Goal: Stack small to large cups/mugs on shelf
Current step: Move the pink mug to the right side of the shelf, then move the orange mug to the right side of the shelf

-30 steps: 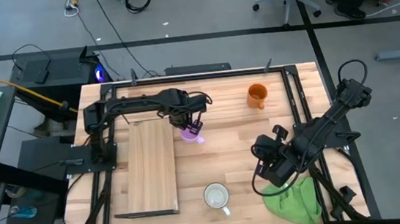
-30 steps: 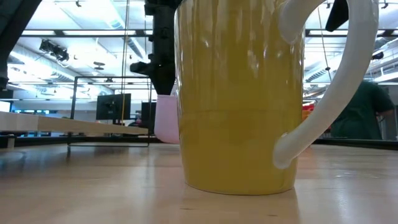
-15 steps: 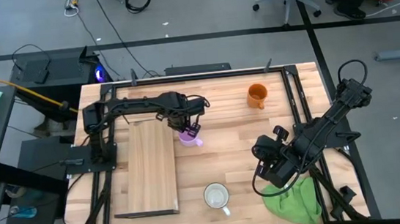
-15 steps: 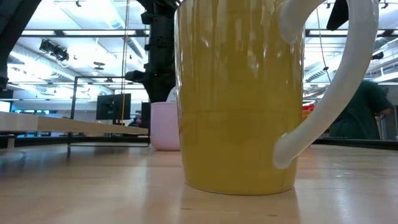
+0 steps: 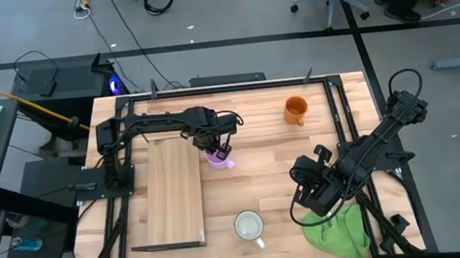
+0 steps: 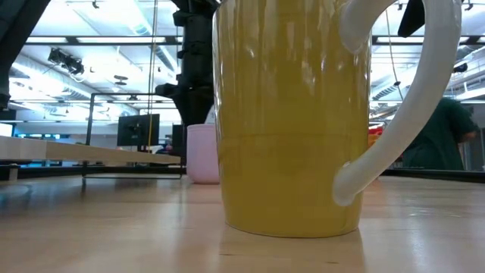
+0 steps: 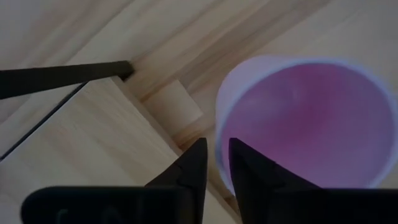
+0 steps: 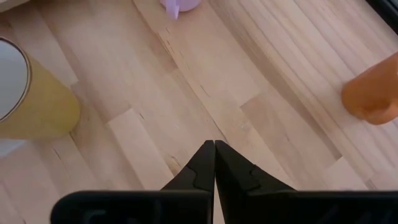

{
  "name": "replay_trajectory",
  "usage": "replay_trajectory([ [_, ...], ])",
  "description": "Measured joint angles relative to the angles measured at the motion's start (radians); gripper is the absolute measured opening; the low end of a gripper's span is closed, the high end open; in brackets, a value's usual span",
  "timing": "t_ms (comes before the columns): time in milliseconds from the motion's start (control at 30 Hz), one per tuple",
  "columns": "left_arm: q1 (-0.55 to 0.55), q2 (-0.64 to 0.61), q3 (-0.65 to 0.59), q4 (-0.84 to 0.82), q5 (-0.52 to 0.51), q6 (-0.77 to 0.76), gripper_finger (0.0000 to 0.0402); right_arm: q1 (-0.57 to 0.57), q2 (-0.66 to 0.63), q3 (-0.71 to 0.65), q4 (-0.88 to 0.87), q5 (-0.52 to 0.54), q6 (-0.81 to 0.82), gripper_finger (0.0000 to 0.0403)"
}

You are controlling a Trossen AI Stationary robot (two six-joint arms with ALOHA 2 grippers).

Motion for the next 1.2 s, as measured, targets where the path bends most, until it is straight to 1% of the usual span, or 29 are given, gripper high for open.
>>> replay_trajectory([
  [300, -0.005, -0.056, 0.001, -0.022, 0.002, -0.006, 0.0091, 0.000, 0.000, 0.000, 0.000, 0.000, 0.003, 0.0018],
  [500, -0.019, -0.118, 0.001, -0.018, 0.001, -0.024, 0.0086, -0.001, 0.000, 0.000, -0.003, 0.000, 0.015, 0.0018],
  [700, -0.069, -0.184, 0.001, -0.008, 0.001, -0.028, 0.0083, -0.032, -0.004, 0.000, -0.013, 0.024, 0.012, 0.0018],
  [833, -0.118, -0.235, 0.001, -0.008, -0.014, -0.013, 0.0088, -0.107, -0.041, 0.000, -0.017, 0.054, -0.013, 0.0018],
  [967, -0.181, -0.284, 0.001, -0.025, -0.083, 0.053, 0.0091, -0.225, -0.111, 0.000, -0.021, 0.078, -0.067, 0.0018],
  [1067, -0.225, -0.313, 0.002, -0.076, -0.178, 0.076, 0.0090, -0.334, -0.178, 0.000, -0.023, 0.080, -0.103, 0.0018],
  [1200, -0.263, -0.356, 0.002, -0.155, -0.349, 0.053, 0.0084, -0.497, -0.263, 0.000, -0.022, 0.080, -0.163, 0.0018],
])
